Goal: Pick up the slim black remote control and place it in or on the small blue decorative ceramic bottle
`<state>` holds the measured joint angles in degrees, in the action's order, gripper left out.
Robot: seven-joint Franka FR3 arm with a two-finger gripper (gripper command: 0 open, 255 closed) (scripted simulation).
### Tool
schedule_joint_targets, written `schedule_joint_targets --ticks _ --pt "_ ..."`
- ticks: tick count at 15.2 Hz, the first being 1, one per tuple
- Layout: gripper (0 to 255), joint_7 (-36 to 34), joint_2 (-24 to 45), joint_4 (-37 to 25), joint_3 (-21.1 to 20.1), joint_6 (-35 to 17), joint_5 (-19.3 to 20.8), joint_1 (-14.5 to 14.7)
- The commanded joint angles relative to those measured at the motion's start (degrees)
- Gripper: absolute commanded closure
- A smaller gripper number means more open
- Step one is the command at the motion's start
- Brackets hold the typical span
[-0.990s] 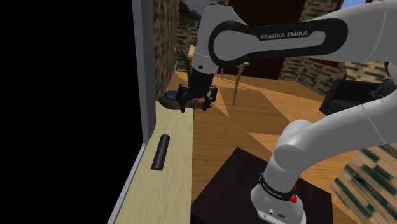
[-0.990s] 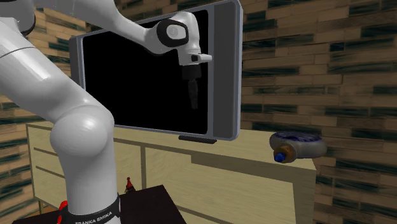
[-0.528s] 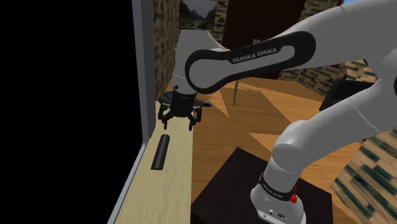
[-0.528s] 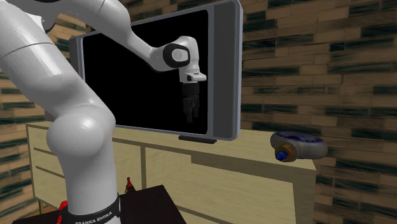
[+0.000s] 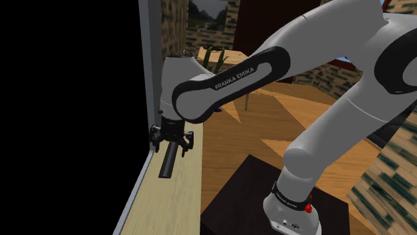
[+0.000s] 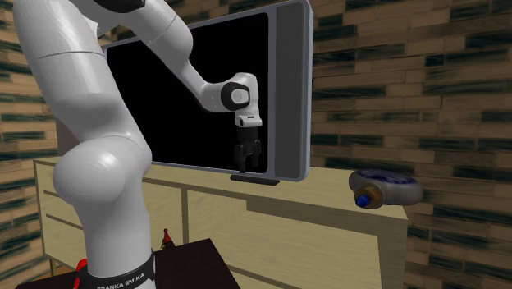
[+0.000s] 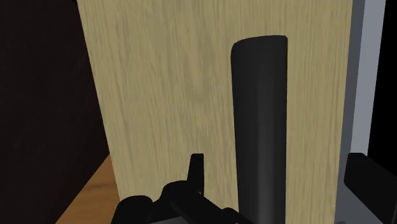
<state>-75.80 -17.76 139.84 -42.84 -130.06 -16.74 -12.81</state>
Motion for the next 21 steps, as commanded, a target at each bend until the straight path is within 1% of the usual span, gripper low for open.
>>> schedule_joint_targets --ticks 1,6,13,14,21 --pt "0 -1.3 1.6 0.4 -1.0 -2.0 0.6 -0.5" --pt "0 -2.7 4.9 1.7 -2.7 -6.2 2.4 -1.4" --pt "0 -2.7 4.9 1.7 -2.6 -6.2 2.4 -1.4" --pt "255 -2.7 4.9 1.7 -2.6 -6.2 2.4 -1.4" --pt "255 -2.7 4.9 1.8 -2.7 -6.2 2.4 -1.4"
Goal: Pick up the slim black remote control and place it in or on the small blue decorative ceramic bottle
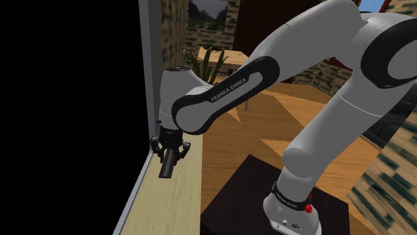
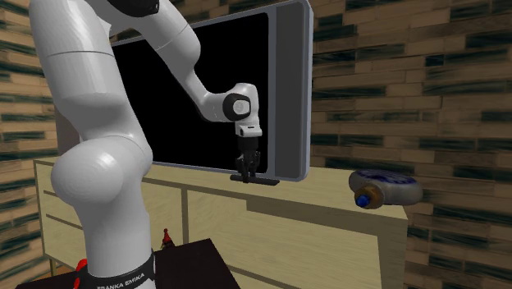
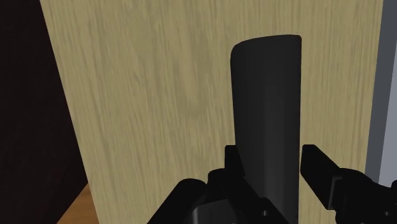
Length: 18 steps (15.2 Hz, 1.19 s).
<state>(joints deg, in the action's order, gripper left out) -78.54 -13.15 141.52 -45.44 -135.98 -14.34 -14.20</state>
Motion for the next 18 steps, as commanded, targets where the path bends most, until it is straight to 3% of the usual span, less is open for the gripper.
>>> schedule_joint_targets --ticks 1,18 --pt "255 0.0 0.2 0.1 -0.1 -0.3 -0.1 0.0" --pt "255 2.6 -7.7 -6.9 4.5 13.9 -2.9 1.7"
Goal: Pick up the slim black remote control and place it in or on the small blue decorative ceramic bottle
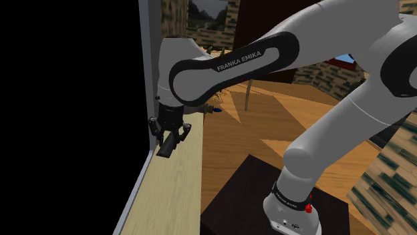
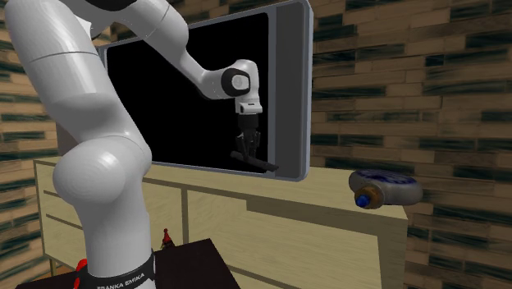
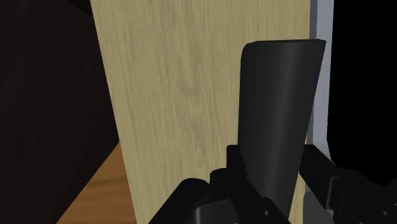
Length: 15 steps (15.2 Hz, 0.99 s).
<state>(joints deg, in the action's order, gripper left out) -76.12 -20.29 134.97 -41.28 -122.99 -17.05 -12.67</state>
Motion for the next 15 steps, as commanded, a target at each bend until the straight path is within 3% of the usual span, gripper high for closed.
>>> schedule_joint_targets --ticks 1,15 --pt "255 0.3 -0.9 -0.9 0.6 1.8 -0.2 0.2" --pt "255 0.4 -3.8 -9.4 3.5 13.0 0.2 0.2"
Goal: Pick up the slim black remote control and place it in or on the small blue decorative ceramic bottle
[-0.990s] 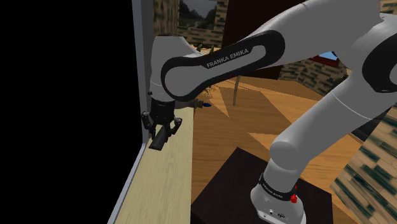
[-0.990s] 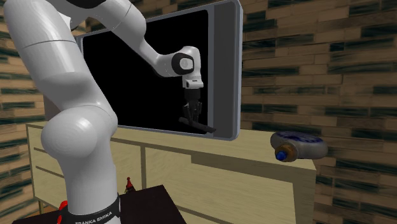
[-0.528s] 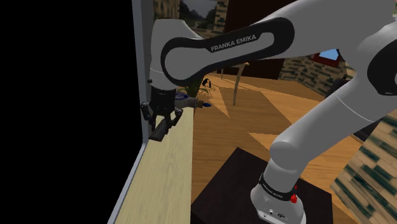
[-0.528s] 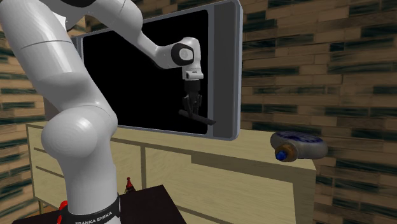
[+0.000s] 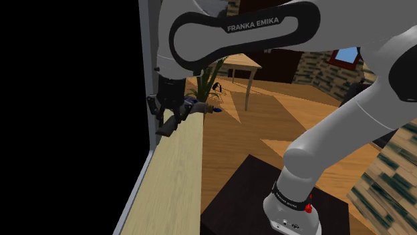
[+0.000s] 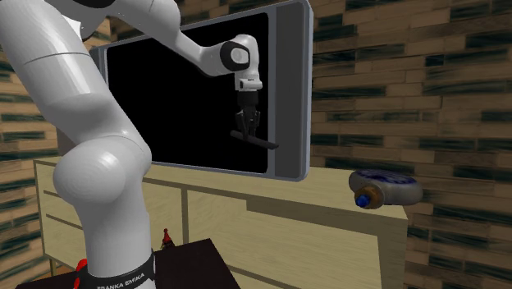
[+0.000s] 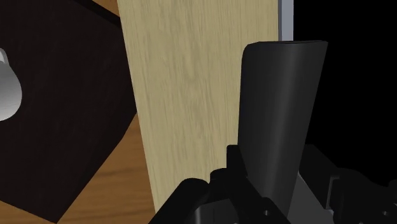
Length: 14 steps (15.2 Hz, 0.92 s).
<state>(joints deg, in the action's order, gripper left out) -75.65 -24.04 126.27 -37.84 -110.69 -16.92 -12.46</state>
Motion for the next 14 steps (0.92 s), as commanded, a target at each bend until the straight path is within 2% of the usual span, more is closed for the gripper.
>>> schedule_joint_targets --ticks 1,11,14 --pt "255 -0.1 -0.1 -1.4 0.3 1.5 0.2 -0.1" --pt "255 -0.7 -0.1 -9.0 1.6 9.1 1.1 -0.6" --pt "255 1.7 0.9 -9.3 3.2 9.0 2.0 -1.6"
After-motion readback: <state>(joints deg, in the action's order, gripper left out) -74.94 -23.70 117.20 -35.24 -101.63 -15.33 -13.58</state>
